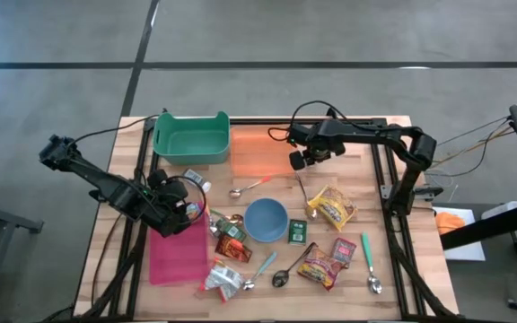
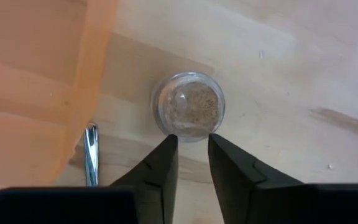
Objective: Pick & Place Food Item
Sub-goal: Put the brown spice bottle into the orange bin
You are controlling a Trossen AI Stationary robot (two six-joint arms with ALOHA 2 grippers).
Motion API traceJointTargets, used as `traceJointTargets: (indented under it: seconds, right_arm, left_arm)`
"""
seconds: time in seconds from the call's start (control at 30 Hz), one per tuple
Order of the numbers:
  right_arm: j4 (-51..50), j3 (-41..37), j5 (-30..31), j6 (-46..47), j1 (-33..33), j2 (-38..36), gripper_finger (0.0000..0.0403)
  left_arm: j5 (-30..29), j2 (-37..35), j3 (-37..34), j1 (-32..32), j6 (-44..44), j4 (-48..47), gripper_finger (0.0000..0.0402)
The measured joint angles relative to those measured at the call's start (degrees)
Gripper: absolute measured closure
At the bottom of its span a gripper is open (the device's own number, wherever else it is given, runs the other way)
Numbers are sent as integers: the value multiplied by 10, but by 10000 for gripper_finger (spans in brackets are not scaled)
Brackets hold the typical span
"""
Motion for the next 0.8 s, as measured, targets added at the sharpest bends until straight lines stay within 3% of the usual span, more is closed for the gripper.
traceJointTargets:
  seconds: [0.2,0.57,0.8]
  right_arm:
    - [-3,0,-15,-35,0,0,300]
    - [-7,7,13,-60,0,0,162]
    - [17,19,14,-70,-7,0,123]
  left_arm:
    - [0,0,0,0,-1,0,209]
    - [2,0,0,0,-1,2,209]
    - [2,0,0,0,-1,4,209]
